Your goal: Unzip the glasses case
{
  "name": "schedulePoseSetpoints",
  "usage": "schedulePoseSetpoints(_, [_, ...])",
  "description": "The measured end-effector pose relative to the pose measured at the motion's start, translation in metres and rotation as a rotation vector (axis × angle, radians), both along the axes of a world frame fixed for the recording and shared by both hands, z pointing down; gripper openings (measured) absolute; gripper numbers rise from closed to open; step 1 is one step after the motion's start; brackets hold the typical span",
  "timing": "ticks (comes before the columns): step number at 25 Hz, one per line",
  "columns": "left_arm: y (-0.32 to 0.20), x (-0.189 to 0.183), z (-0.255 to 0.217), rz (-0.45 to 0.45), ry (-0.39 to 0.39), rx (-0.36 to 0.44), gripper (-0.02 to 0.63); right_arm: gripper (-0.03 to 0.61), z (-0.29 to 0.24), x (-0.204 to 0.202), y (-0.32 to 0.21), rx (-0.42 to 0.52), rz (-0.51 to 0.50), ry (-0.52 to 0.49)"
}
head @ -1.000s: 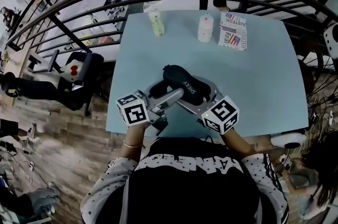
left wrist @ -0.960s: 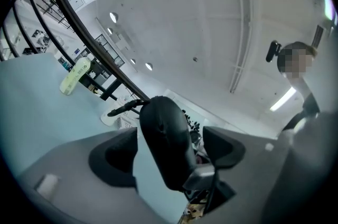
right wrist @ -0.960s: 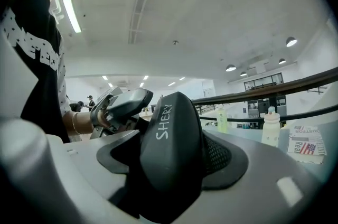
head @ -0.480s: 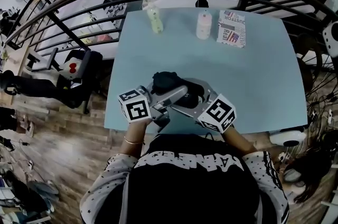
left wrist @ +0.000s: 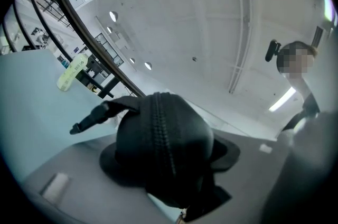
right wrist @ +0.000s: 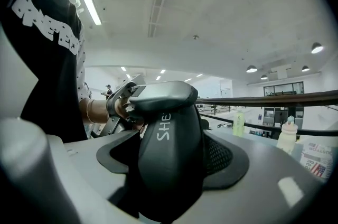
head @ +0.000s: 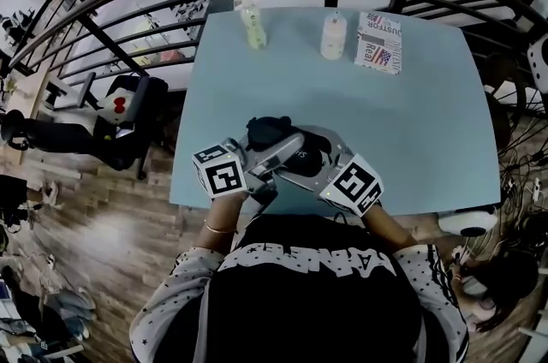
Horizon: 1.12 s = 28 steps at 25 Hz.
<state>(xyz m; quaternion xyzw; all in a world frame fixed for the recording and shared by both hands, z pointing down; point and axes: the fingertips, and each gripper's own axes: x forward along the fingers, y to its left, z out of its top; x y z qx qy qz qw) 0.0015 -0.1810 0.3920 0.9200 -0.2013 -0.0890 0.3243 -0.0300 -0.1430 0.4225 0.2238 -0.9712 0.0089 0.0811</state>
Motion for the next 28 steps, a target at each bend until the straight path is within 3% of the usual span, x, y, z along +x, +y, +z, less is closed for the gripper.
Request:
schedulePoseSetpoints(5, [0.002,0.0,-0.003,-0.011,-0.021,0.005,0.0,0.37,-0.001,-0.001,0.001,0.055,0.004,0.016])
schedulePoseSetpoints(11, [-0.019,-0.04,-0.019,-0.148,0.022,0.027,0.0,0.361,0.004,0.014,-0.006,0.083,0.023,0.075])
schedulePoseSetpoints(15, [-0.028,-0.059,-0.029,-0.198,0.004,0.064,0.0,0.24,0.014,0.025,-0.008,0.09,0.032,0.126])
schedulePoseSetpoints(18, [-0.028,-0.062,-0.028,-0.202,-0.039,0.084,0.0,0.122,0.019,0.025,-0.007,0.158,0.034,0.191])
schedulePoseSetpoints(24, [-0.025,-0.061,-0.024,-0.195,-0.048,0.078,0.0,0.118,0.029,0.021,-0.003,0.356,-0.015,0.393])
schedulePoseSetpoints(28, [-0.029,-0.063,-0.021,-0.209,-0.049,0.062,0.0,0.031,0.031,0.021,-0.002,0.477,-0.016,0.465])
